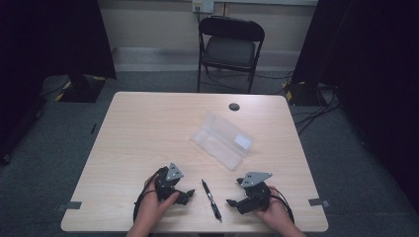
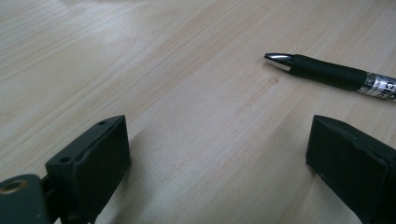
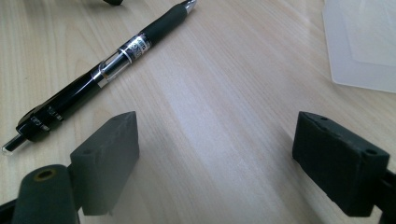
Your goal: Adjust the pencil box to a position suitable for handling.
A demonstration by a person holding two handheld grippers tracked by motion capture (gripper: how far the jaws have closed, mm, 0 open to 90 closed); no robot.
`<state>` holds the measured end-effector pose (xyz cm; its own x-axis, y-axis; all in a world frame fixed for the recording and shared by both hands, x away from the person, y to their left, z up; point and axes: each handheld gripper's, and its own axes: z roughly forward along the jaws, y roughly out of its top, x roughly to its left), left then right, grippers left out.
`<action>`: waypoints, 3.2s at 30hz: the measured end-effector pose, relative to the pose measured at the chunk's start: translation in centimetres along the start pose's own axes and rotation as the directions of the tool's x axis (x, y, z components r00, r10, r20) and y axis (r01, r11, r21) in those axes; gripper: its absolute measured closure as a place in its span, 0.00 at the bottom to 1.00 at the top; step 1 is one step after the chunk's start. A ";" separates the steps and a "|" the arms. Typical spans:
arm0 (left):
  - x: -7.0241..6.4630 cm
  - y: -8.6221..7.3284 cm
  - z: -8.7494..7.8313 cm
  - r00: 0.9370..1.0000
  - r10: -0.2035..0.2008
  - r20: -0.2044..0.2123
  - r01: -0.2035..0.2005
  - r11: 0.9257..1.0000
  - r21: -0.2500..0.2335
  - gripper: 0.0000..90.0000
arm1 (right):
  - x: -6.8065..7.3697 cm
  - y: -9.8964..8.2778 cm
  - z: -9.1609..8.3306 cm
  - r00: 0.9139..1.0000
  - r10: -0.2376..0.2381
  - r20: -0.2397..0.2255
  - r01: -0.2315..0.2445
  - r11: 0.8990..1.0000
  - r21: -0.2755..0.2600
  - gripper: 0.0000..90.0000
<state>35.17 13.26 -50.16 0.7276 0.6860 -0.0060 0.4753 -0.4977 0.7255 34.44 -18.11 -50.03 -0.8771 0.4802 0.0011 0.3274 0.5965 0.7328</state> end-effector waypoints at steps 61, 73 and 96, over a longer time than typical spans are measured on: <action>0.0 0.1 0.0 1.000 0.006 0.000 -0.006 1.000 0.010 0.05 | -6.1 6.0 3.6 0.971 0.167 0.171 -0.175 0.984 0.037 0.81; 0.0 0.1 0.0 1.000 0.008 0.000 -0.008 1.000 0.012 0.05 | -6.1 5.8 3.8 0.974 0.158 0.162 -0.170 0.984 0.061 0.96; 0.0 0.1 0.0 1.000 0.007 0.000 -0.007 1.000 0.012 0.05 | -4.5 4.5 2.1 0.984 0.126 0.123 -0.135 0.988 0.071 0.98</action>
<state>35.18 13.21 -50.12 0.7309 0.6825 -0.0003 0.4755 -0.5090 0.7175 40.62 -16.21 -48.14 -0.7789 0.6270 0.0093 0.4673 0.5705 0.6754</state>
